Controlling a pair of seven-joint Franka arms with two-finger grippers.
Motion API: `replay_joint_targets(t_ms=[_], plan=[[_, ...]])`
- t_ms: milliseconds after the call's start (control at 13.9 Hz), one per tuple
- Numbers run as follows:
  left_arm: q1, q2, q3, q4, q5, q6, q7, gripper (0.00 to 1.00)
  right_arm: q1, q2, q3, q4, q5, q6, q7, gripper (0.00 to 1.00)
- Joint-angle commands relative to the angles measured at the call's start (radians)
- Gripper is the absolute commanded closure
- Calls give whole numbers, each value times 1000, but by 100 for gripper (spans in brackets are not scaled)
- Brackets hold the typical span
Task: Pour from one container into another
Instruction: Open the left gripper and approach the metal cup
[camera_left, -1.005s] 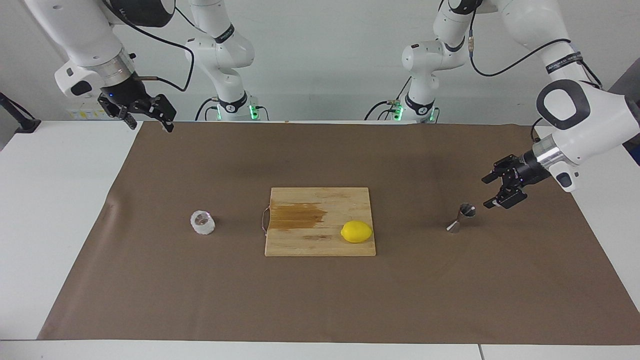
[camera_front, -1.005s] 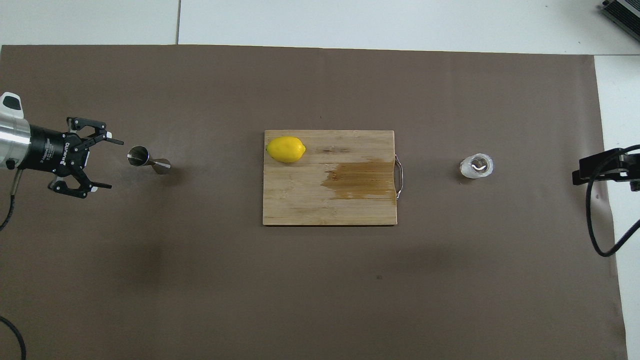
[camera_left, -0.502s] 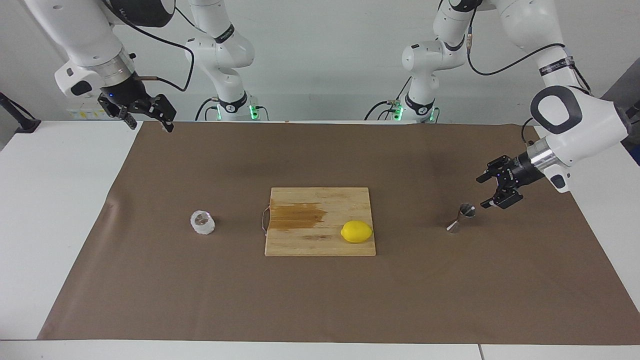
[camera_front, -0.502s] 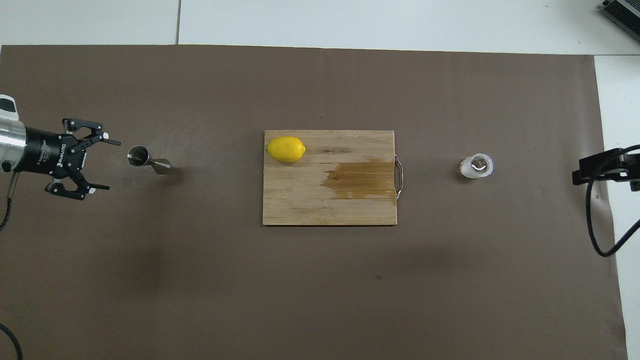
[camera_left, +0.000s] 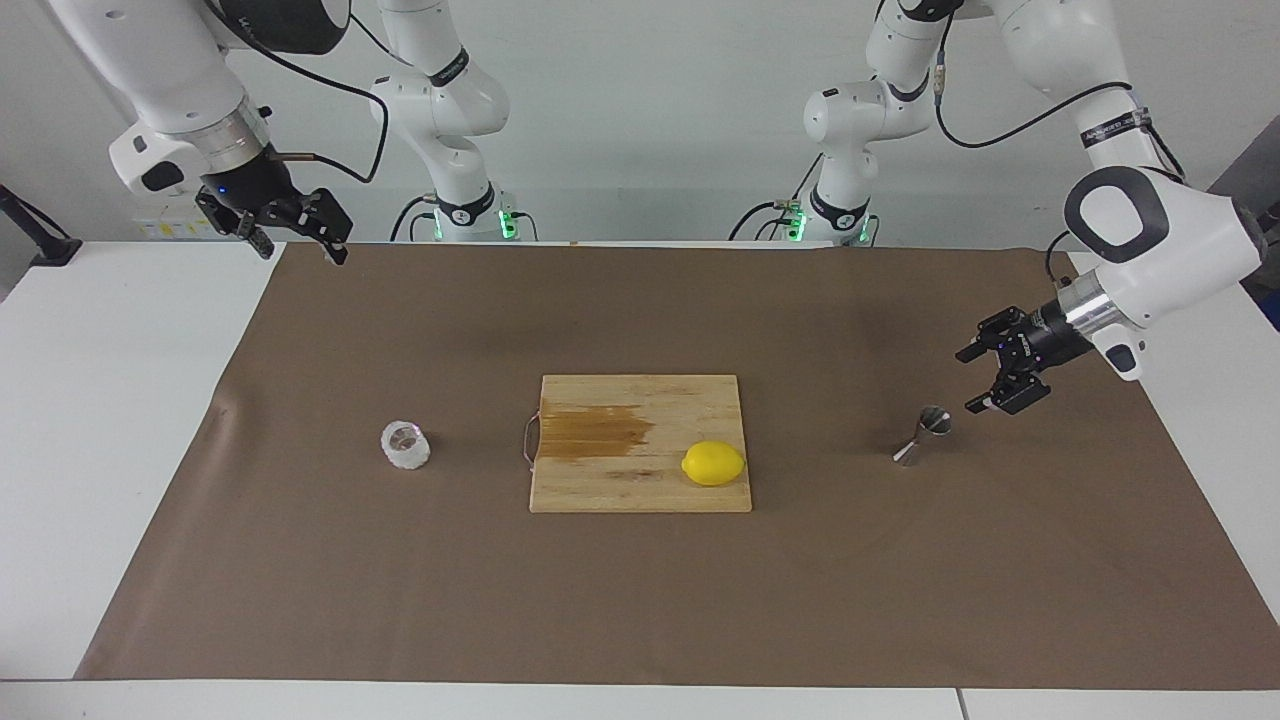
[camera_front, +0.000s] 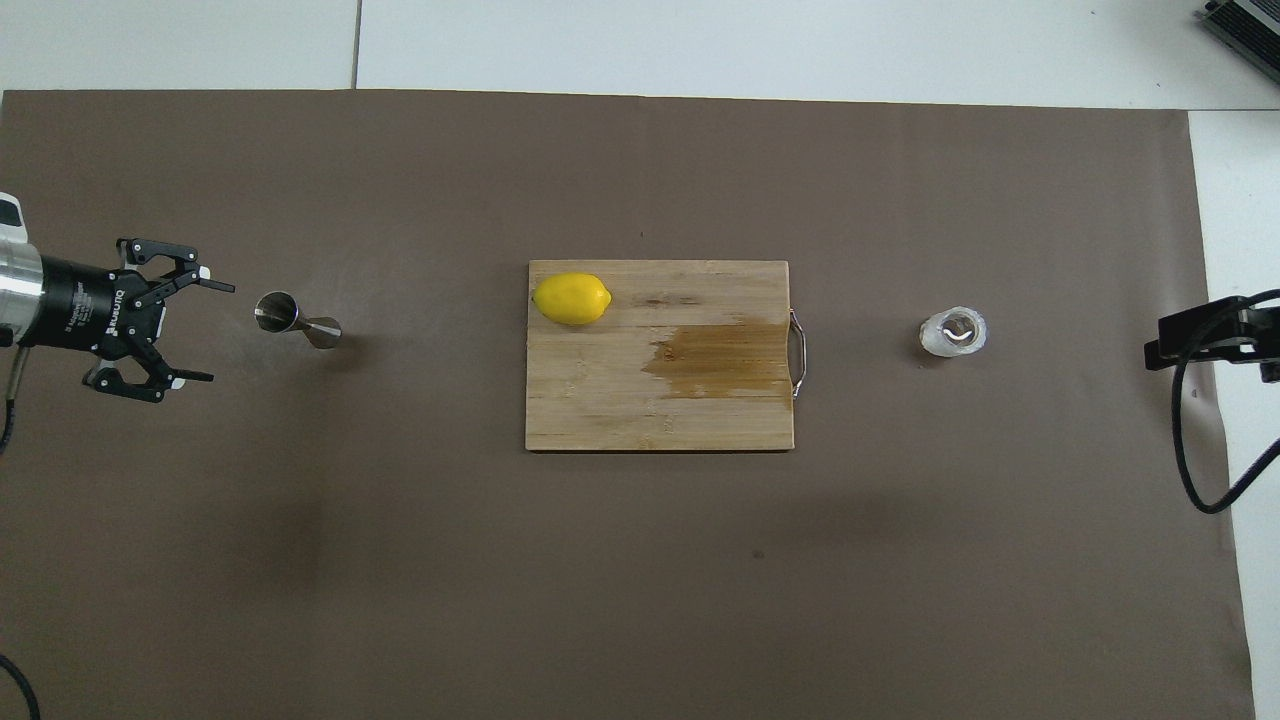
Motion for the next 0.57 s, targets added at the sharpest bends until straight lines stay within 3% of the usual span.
replay_joint_targets(t_ms=[0, 144, 502], plan=[[2, -28, 33, -26, -42, 8, 1, 0, 3, -14, -7, -12, 5, -11, -9, 0], [-1, -11, 33, -29, -152, 44, -13, 0, 3, -14, -7, -10, 4, -11, -9, 0], [-6, 37, 33, -65, -242, 118, -33, 0, 3, -14, -7, -12, 5, -11, -9, 0]])
